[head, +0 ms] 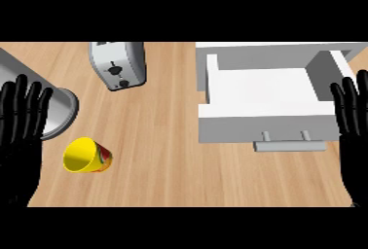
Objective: Pick up the cup, place it into the drawer and close the drawer
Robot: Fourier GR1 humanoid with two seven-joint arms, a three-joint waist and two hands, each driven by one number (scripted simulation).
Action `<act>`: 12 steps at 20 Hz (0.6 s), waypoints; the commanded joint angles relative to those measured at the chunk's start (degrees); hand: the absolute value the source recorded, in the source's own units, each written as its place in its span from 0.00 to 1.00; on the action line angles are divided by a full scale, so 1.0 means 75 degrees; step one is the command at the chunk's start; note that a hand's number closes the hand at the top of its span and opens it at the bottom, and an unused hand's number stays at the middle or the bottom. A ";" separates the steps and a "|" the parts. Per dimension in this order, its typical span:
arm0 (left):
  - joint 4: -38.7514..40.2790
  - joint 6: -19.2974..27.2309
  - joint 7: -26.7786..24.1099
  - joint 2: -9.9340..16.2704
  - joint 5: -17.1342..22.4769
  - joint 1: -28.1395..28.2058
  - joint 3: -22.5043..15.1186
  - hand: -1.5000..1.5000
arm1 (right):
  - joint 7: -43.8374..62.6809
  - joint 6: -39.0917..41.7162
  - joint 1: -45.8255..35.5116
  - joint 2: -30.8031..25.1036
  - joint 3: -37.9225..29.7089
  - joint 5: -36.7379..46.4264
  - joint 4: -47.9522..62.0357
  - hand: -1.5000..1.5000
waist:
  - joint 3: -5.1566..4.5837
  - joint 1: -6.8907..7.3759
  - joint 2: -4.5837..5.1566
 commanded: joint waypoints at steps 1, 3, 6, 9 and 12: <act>-0.0253 -0.0237 0.0351 0.0250 -0.0026 -0.0195 -0.0127 0.00 | -0.0280 -0.0156 0.0071 0.0321 0.0169 0.0056 0.0277 0.00 | -0.0283 0.0065 -0.0153; 0.0155 -0.1168 -0.0431 0.0738 0.1189 0.0203 0.0689 0.00 | -0.0338 0.0172 0.0077 0.0036 -0.0057 -0.0239 0.0225 0.00 | -0.0292 0.0079 -0.0152; -0.0527 -0.2288 -0.0398 0.1326 0.2747 0.0939 0.1379 0.00 | -0.0465 0.0549 0.0170 -0.0301 -0.0290 -0.0501 0.0126 0.00 | -0.0294 0.0176 -0.0180; 0.0305 -0.1781 0.0599 0.0764 0.3675 0.1111 0.1597 0.00 | 0.0291 0.1060 0.0292 -0.0508 0.0279 -0.0551 0.0413 0.00 | -0.0296 0.0183 -0.0163; 0.0983 -0.1976 0.0311 0.0782 0.3666 0.0908 0.1746 0.00 | 0.0554 0.1128 -0.0328 -0.0579 0.0052 -0.0717 0.0955 0.00 | -0.0290 0.0100 -0.0148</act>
